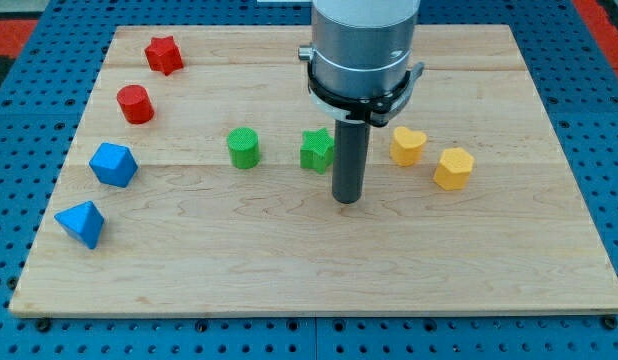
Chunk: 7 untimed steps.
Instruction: Slightly move the yellow hexagon to the right side of the yellow heart
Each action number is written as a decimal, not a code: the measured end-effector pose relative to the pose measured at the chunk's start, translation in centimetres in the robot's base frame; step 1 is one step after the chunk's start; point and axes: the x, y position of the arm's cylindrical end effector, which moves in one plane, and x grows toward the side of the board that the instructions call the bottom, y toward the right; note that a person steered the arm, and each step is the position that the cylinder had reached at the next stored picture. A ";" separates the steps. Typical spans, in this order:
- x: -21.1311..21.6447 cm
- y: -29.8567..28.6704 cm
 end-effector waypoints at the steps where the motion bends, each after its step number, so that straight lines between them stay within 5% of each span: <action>1: 0.0 1.5; 4: -0.2 10.1; 7: -3.3 10.9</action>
